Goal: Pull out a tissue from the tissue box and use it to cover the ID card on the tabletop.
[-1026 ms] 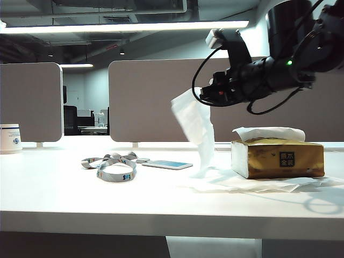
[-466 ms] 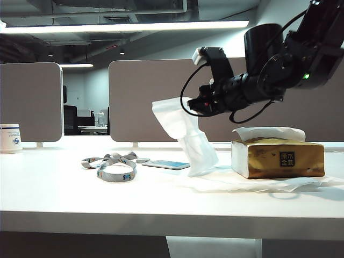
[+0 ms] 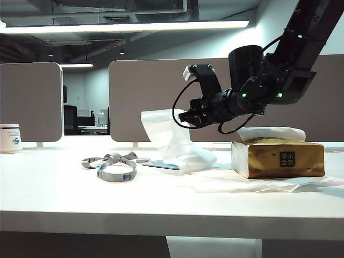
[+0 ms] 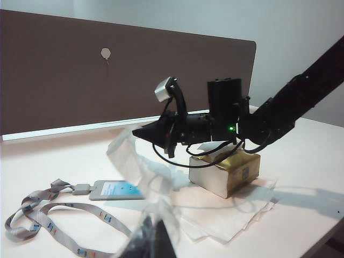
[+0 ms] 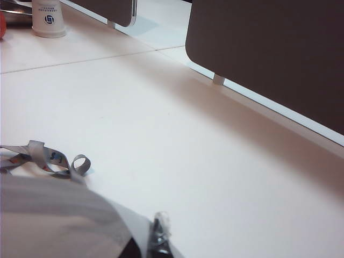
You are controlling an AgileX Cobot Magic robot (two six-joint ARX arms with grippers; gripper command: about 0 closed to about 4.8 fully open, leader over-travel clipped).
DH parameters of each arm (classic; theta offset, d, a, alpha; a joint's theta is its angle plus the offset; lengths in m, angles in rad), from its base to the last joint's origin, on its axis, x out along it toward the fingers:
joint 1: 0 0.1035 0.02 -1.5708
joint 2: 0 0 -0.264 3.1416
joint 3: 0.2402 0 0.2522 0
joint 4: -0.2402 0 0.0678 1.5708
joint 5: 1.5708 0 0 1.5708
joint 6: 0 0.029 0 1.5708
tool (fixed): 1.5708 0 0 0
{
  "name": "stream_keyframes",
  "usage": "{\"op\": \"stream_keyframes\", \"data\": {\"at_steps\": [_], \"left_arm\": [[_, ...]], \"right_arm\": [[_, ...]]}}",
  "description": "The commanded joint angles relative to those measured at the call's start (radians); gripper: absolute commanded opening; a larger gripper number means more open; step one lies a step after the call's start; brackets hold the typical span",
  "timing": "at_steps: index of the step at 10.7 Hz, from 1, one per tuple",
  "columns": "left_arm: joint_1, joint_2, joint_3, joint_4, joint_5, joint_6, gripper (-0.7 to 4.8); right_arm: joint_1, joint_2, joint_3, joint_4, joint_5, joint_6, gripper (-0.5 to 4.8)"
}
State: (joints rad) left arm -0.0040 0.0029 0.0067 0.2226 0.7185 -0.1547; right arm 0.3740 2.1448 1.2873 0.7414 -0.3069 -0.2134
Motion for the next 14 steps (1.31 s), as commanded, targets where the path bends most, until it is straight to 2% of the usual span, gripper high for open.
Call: {"op": "stream_keyframes", "data": {"at_steps": [1, 4, 5, 6, 9, 11, 12, 13, 14], "left_arm": [[-0.001, 0.001, 0.004, 0.011, 0.000, -0.003, -0.05], [-0.001, 0.001, 0.004, 0.011, 0.000, -0.003, -0.05], [-0.001, 0.001, 0.004, 0.011, 0.000, -0.003, -0.05], [-0.001, 0.001, 0.004, 0.011, 0.001, -0.003, -0.05], [-0.001, 0.001, 0.004, 0.011, 0.000, -0.003, -0.05], [-0.001, 0.001, 0.004, 0.011, 0.000, -0.003, -0.05], [-0.001, 0.001, 0.004, 0.011, 0.000, -0.003, -0.05], [-0.001, 0.001, 0.004, 0.011, -0.002, -0.003, -0.05], [-0.001, 0.001, 0.004, 0.010, -0.022, -0.003, -0.05]], "right_arm": [[0.002, 0.019, 0.070, -0.043, -0.003, 0.004, -0.06], [0.002, 0.020, 0.069, -0.080, -0.007, 0.004, -0.04], [0.003, 0.020, 0.069, -0.080, -0.006, 0.003, 0.65], [0.006, 0.020, 0.069, -0.079, -0.006, 0.003, 2.16], [0.010, 0.019, 0.069, -0.056, -0.009, 0.004, 2.17], [0.014, 0.018, 0.069, 0.004, -0.010, 0.015, 1.96], [0.018, 0.014, 0.069, 0.120, -0.008, 0.111, 0.96], [0.018, -0.031, 0.069, 0.176, 0.049, 0.144, -0.06], [0.018, -0.059, 0.069, 0.175, 0.091, 0.142, -0.06]]}}
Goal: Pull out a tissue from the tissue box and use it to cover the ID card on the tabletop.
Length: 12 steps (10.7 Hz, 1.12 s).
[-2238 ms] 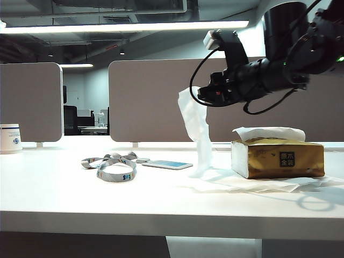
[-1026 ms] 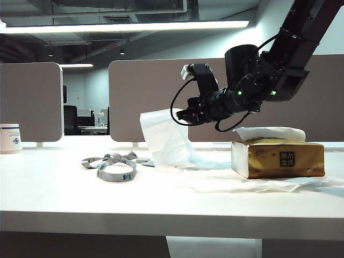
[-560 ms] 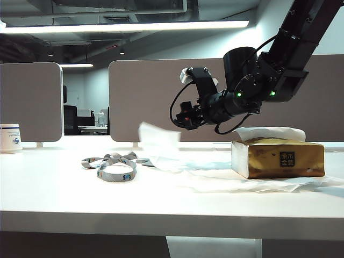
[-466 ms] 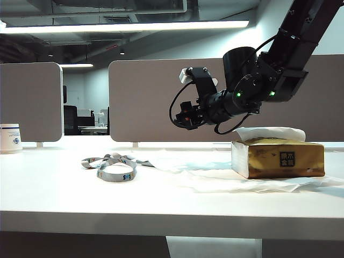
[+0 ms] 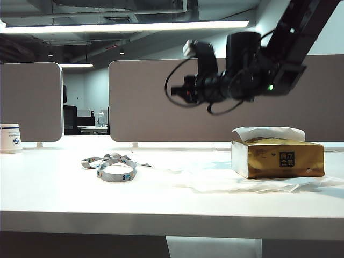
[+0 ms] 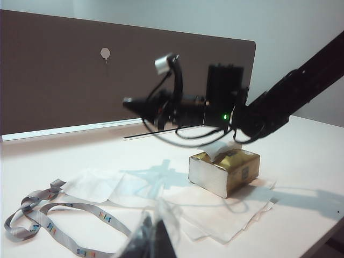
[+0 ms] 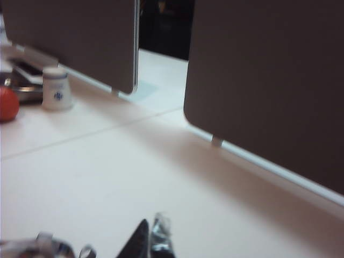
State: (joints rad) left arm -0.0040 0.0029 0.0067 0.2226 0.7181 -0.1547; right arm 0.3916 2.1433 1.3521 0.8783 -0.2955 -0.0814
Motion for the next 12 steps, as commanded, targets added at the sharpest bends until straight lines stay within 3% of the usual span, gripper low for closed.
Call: {"op": "stream_keyframes", "data": {"at_steps": [1, 2, 3, 5, 6, 8, 12], "left_arm": [[-0.001, 0.001, 0.004, 0.010, -0.062, -0.003, -0.05], [-0.001, 0.001, 0.004, 0.009, -0.090, -0.003, -0.05], [-0.001, 0.001, 0.004, -0.027, -0.221, -0.003, -0.05], [0.000, 0.001, 0.004, -0.065, -0.299, 0.016, -0.06], [0.000, 0.001, 0.004, -0.082, -0.346, 0.032, -0.06], [0.000, 0.001, 0.004, -0.095, -0.406, 0.032, -0.06], [0.000, 0.001, 0.004, -0.095, -0.411, 0.035, -0.06]], "right_arm": [[-0.008, -0.095, 0.004, 0.036, 0.121, 0.010, -0.06], [-0.010, -0.114, 0.004, 0.032, 0.125, 0.008, -0.06], [-0.050, -0.226, 0.003, -0.106, 0.148, -0.047, -0.06], [-0.105, -0.334, 0.003, -0.344, 0.149, -0.238, -0.06], [-0.140, -0.407, 0.003, -0.478, 0.143, -0.256, -0.06], [-0.195, -0.532, -0.040, -0.525, 0.133, -0.118, -0.06], [-0.291, -0.812, -0.247, -0.565, 0.132, -0.094, -0.06]]}}
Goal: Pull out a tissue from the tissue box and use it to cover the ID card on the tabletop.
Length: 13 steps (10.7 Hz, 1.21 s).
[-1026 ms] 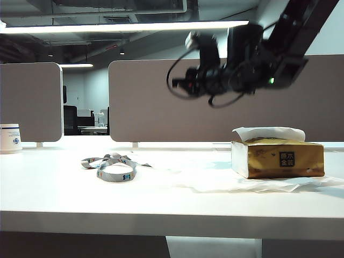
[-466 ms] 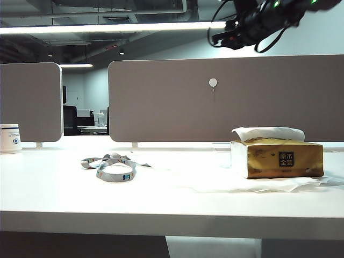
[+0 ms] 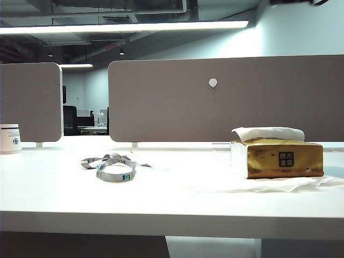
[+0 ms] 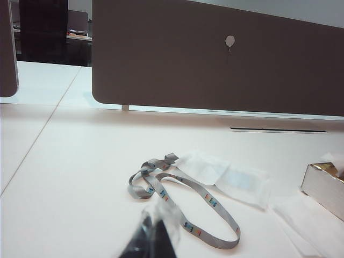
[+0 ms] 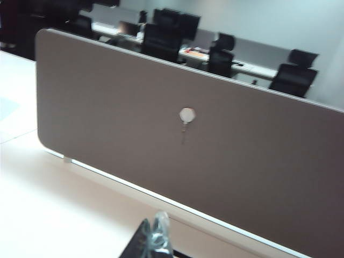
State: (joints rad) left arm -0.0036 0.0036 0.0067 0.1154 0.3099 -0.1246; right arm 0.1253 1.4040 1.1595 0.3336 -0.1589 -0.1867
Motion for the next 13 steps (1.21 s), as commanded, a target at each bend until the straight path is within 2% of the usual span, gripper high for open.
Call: {"op": "stream_keyframes", "data": {"at_steps": [1, 2, 4, 7, 8, 9, 10, 11, 12, 13], "left_arm": [[0.000, 0.000, 0.004, 0.011, -0.003, 0.005, -0.05], [-0.001, 0.000, 0.004, 0.000, -0.003, 0.020, -0.06], [-0.001, 0.000, 0.004, -0.029, -0.003, 0.020, -0.06], [-0.001, 0.000, 0.004, -0.029, -0.003, 0.019, -0.05], [-0.001, 0.000, 0.004, -0.027, 0.001, 0.020, -0.06], [-0.001, 0.000, 0.004, -0.027, 0.001, 0.020, -0.06], [-0.001, 0.000, 0.004, -0.027, 0.001, 0.020, -0.06], [-0.001, 0.000, 0.004, -0.027, 0.003, 0.020, -0.06], [-0.001, 0.000, 0.004, -0.028, 0.006, 0.019, -0.06], [-0.001, 0.000, 0.004, -0.027, 0.009, 0.019, -0.06]], "right_arm": [[-0.030, -0.136, -0.102, -0.050, -0.007, 0.011, -0.06], [-0.051, -0.267, -0.207, -0.103, -0.027, 0.007, -0.06], [-0.053, -0.473, -0.397, -0.099, -0.026, 0.011, -0.06], [-0.056, -0.661, -0.549, -0.098, -0.026, 0.045, -0.06], [-0.057, -0.852, -0.668, -0.102, -0.002, 0.081, -0.06], [-0.057, -0.929, -0.712, -0.122, 0.075, 0.106, -0.06], [-0.057, -0.970, -0.734, -0.129, 0.109, 0.110, -0.06], [-0.068, -1.086, -0.777, -0.180, 0.133, 0.114, -0.06], [-0.103, -1.210, -0.810, -0.307, 0.151, 0.134, -0.06], [-0.144, -1.288, -0.827, -0.388, 0.136, 0.134, -0.05]]}}
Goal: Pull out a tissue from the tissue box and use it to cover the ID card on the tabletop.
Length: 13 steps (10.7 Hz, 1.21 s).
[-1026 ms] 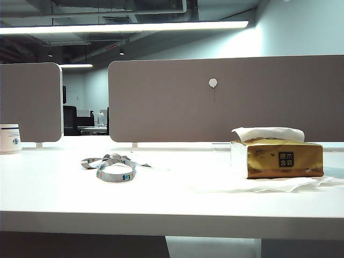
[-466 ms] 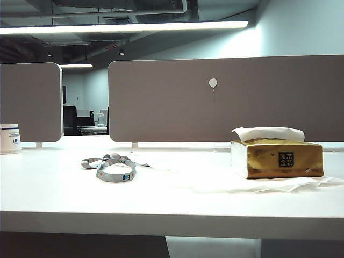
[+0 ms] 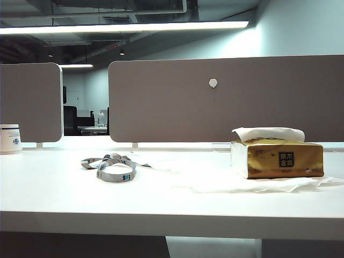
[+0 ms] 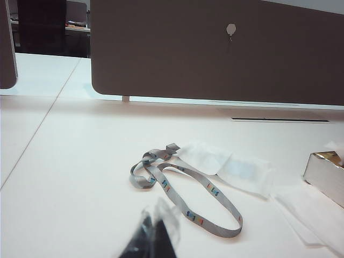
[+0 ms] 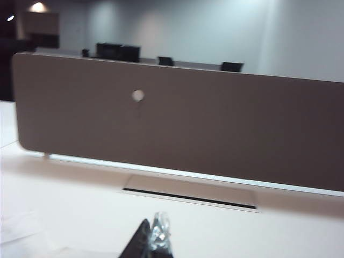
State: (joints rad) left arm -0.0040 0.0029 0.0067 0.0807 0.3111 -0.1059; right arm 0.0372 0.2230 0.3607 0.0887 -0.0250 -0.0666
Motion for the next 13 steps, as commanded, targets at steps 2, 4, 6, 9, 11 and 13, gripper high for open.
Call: {"op": "stream_keyframes", "data": {"at_steps": [2, 4, 6, 9, 11, 13], "left_arm": [[-0.001, 0.001, 0.004, 0.010, 0.008, 0.001, -0.06], [-0.001, 0.001, 0.004, 0.010, 0.008, 0.000, -0.06], [-0.001, 0.001, 0.004, 0.010, 0.008, 0.000, -0.06], [-0.001, 0.001, 0.004, 0.010, 0.008, -0.007, -0.06], [-0.001, 0.001, 0.004, 0.010, 0.007, -0.007, -0.06], [-0.001, 0.001, 0.004, 0.009, 0.007, -0.006, -0.06]], "right_arm": [[-0.117, -0.182, -0.030, -0.259, -0.039, 0.015, -0.05], [-0.155, -0.204, -0.030, -0.309, -0.092, 0.055, -0.05], [-0.154, -0.209, -0.032, -0.309, -0.119, 0.072, -0.05], [-0.151, -0.220, -0.113, -0.240, -0.134, 0.100, -0.06], [-0.148, -0.220, -0.153, -0.209, -0.131, 0.101, -0.06], [-0.148, -0.220, -0.211, -0.135, -0.135, 0.101, -0.06]]}}
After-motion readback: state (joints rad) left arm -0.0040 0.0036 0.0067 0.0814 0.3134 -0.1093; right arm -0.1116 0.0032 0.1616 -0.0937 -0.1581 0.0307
